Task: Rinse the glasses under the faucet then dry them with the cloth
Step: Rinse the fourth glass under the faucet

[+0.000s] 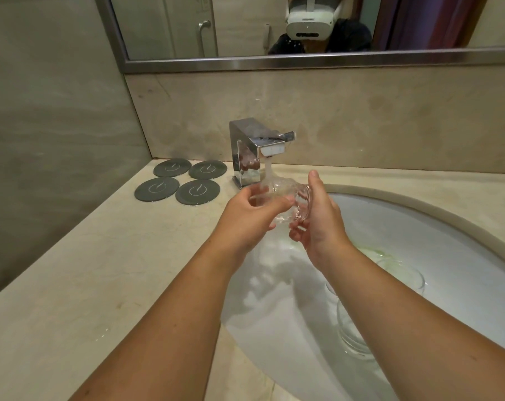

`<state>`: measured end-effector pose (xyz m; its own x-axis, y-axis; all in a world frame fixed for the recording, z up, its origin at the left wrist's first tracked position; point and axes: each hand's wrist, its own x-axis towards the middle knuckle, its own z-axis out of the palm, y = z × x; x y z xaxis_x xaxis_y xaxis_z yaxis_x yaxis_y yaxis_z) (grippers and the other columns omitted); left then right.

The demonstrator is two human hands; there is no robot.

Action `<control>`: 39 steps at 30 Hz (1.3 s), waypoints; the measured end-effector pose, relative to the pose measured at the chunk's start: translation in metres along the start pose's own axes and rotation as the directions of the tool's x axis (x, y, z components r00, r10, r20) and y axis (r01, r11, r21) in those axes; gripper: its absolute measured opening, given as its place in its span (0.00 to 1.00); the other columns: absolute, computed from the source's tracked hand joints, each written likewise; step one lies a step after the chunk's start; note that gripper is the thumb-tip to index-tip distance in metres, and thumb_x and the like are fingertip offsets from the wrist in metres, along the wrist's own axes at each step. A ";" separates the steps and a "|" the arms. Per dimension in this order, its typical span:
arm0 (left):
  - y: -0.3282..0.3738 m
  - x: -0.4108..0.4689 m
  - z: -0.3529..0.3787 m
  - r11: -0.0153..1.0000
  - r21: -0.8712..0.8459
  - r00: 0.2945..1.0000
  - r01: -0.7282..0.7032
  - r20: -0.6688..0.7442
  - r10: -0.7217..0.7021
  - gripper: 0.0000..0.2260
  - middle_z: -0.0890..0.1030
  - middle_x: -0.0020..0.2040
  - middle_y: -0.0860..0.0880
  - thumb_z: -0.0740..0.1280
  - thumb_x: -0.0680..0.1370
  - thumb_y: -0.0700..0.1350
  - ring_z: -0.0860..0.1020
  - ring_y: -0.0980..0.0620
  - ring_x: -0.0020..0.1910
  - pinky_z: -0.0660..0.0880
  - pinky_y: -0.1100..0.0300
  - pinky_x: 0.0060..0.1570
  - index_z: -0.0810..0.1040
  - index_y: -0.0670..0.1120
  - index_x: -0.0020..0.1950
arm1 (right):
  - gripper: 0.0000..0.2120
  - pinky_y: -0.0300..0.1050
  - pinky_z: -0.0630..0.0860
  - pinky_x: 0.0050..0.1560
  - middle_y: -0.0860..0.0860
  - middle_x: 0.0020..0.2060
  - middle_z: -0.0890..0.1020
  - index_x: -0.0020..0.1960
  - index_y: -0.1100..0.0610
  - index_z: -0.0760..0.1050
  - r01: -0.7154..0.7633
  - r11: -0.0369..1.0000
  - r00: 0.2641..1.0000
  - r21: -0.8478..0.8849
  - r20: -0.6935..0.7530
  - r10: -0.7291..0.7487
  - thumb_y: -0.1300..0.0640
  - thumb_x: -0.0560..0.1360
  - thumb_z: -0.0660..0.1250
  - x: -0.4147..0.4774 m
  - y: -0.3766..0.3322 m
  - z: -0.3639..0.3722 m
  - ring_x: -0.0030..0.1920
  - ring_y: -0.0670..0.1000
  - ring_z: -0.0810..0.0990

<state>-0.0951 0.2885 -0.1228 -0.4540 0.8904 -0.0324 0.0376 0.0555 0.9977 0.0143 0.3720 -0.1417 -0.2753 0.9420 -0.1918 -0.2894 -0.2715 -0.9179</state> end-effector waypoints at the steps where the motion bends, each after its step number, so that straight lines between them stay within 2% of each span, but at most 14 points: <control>1: 0.000 0.000 0.000 1.000 0.010 1.000 -0.014 0.011 0.014 0.28 0.86 0.62 0.54 0.82 0.73 0.51 0.85 0.57 0.59 0.79 0.61 0.48 0.79 0.51 0.71 | 0.27 0.42 0.64 0.27 0.51 0.41 0.83 0.58 0.57 0.83 -0.023 1.000 1.000 -0.010 -0.001 0.023 0.33 0.80 0.67 -0.001 0.001 0.000 0.24 0.48 0.72; 6: -0.003 0.002 0.000 0.997 0.041 0.997 -0.069 0.047 0.067 0.35 0.85 0.63 0.56 0.80 0.66 0.50 0.84 0.56 0.61 0.78 0.51 0.67 0.77 0.55 0.73 | 0.20 0.42 0.66 0.26 0.51 0.36 0.82 0.56 0.58 0.82 -0.011 1.000 0.999 0.000 -0.036 0.011 0.40 0.80 0.70 -0.003 0.000 0.000 0.27 0.49 0.73; 9: -0.003 0.002 0.001 0.997 0.067 0.998 -0.037 0.051 0.033 0.41 0.83 0.66 0.58 0.80 0.64 0.63 0.82 0.56 0.66 0.75 0.48 0.71 0.74 0.59 0.75 | 0.18 0.43 0.68 0.29 0.52 0.41 0.82 0.57 0.56 0.81 0.039 0.999 0.998 0.020 -0.042 -0.038 0.42 0.79 0.72 -0.002 -0.001 0.001 0.29 0.50 0.73; 11: -0.001 -0.002 0.003 0.997 0.079 0.999 -0.004 0.045 0.000 0.46 0.83 0.65 0.59 0.76 0.60 0.73 0.84 0.55 0.62 0.79 0.49 0.66 0.73 0.59 0.75 | 0.17 0.45 0.68 0.30 0.53 0.46 0.83 0.59 0.55 0.81 0.068 0.997 0.997 0.024 -0.046 -0.067 0.43 0.79 0.73 -0.001 0.000 0.001 0.32 0.51 0.74; 13: 0.000 -0.004 0.005 0.997 0.078 1.000 0.022 0.013 -0.023 0.48 0.83 0.64 0.57 0.74 0.59 0.76 0.87 0.55 0.53 0.83 0.53 0.57 0.73 0.55 0.75 | 0.17 0.45 0.69 0.30 0.52 0.47 0.83 0.59 0.55 0.81 0.083 0.996 0.996 0.010 -0.040 -0.083 0.44 0.79 0.73 -0.001 0.001 0.001 0.34 0.52 0.75; 15: -0.001 -0.003 0.004 0.998 0.054 1.000 0.021 -0.024 -0.020 0.46 0.83 0.64 0.52 0.76 0.61 0.74 0.88 0.55 0.48 0.83 0.55 0.51 0.75 0.51 0.73 | 0.16 0.44 0.69 0.30 0.53 0.48 0.82 0.60 0.56 0.81 0.086 0.996 0.996 0.014 -0.023 -0.085 0.45 0.79 0.72 -0.001 0.000 0.002 0.35 0.53 0.76; 17: -0.001 -0.001 0.003 0.999 0.034 0.999 -0.009 -0.033 0.010 0.41 0.85 0.64 0.50 0.79 0.63 0.68 0.87 0.55 0.51 0.81 0.58 0.48 0.77 0.51 0.71 | 0.18 0.44 0.68 0.29 0.54 0.48 0.84 0.61 0.56 0.81 0.065 0.998 0.998 0.027 -0.003 -0.065 0.44 0.80 0.71 -0.001 0.001 0.002 0.33 0.52 0.77; 22: 0.000 -0.003 0.001 0.996 0.046 0.997 -0.078 0.015 0.077 0.36 0.85 0.63 0.54 0.80 0.66 0.58 0.85 0.57 0.60 0.80 0.59 0.53 0.77 0.55 0.73 | 0.26 0.43 0.67 0.29 0.53 0.41 0.84 0.57 0.56 0.83 -0.048 0.999 0.999 -0.005 -0.001 0.048 0.34 0.79 0.67 0.001 0.001 -0.001 0.27 0.50 0.74; 26: -0.003 0.002 0.000 0.996 0.048 0.997 -0.077 0.032 0.076 0.38 0.85 0.64 0.53 0.79 0.65 0.54 0.84 0.55 0.62 0.78 0.48 0.69 0.75 0.55 0.75 | 0.16 0.44 0.66 0.30 0.52 0.35 0.81 0.52 0.55 0.81 -0.034 0.998 0.999 0.045 -0.015 0.035 0.42 0.80 0.69 -0.004 -0.002 0.001 0.28 0.50 0.74; 28: -0.005 0.004 0.001 0.997 0.052 0.998 -0.056 0.037 0.055 0.41 0.84 0.66 0.54 0.80 0.63 0.60 0.83 0.54 0.65 0.76 0.46 0.71 0.74 0.58 0.76 | 0.14 0.43 0.66 0.30 0.51 0.34 0.81 0.52 0.55 0.81 -0.008 0.998 1.000 0.068 -0.015 0.009 0.44 0.80 0.70 -0.005 -0.002 0.002 0.27 0.49 0.73; 30: -0.003 0.001 0.003 0.996 0.081 0.999 -0.023 0.042 0.019 0.46 0.83 0.67 0.56 0.78 0.62 0.70 0.83 0.54 0.65 0.78 0.47 0.69 0.72 0.59 0.77 | 0.13 0.43 0.66 0.29 0.52 0.38 0.81 0.52 0.55 0.81 0.024 0.998 0.999 0.060 -0.025 -0.023 0.45 0.80 0.70 -0.005 -0.003 0.002 0.27 0.49 0.72; 33: -0.002 -0.003 0.004 0.995 0.093 1.000 0.019 0.014 -0.020 0.45 0.83 0.62 0.57 0.77 0.63 0.75 0.86 0.53 0.57 0.83 0.51 0.61 0.73 0.54 0.73 | 0.13 0.44 0.67 0.29 0.52 0.41 0.81 0.55 0.54 0.81 0.065 0.997 0.998 0.033 -0.013 -0.065 0.45 0.80 0.71 -0.004 -0.002 0.003 0.29 0.50 0.74; 35: -0.001 -0.003 0.003 0.996 0.084 1.000 0.021 -0.012 -0.020 0.42 0.83 0.62 0.54 0.79 0.62 0.75 0.87 0.53 0.55 0.83 0.52 0.58 0.75 0.54 0.69 | 0.14 0.44 0.68 0.29 0.52 0.39 0.81 0.56 0.54 0.81 0.056 0.998 0.998 0.031 0.002 -0.056 0.45 0.80 0.71 -0.004 -0.001 0.003 0.30 0.51 0.76; 39: -0.002 -0.002 0.002 0.997 0.061 0.999 -0.037 -0.005 0.038 0.39 0.85 0.63 0.55 0.80 0.63 0.65 0.86 0.57 0.57 0.81 0.56 0.56 0.76 0.54 0.71 | 0.25 0.42 0.67 0.27 0.51 0.43 0.85 0.59 0.54 0.83 -0.055 0.998 0.998 -0.011 0.032 0.055 0.34 0.78 0.67 -0.001 0.000 0.001 0.29 0.51 0.76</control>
<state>-0.0919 0.2873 -0.1246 -0.4564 0.8898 0.0055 0.1092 0.0498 0.9928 0.0138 0.3706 -0.1407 -0.3199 0.9188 -0.2310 -0.2636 -0.3205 -0.9098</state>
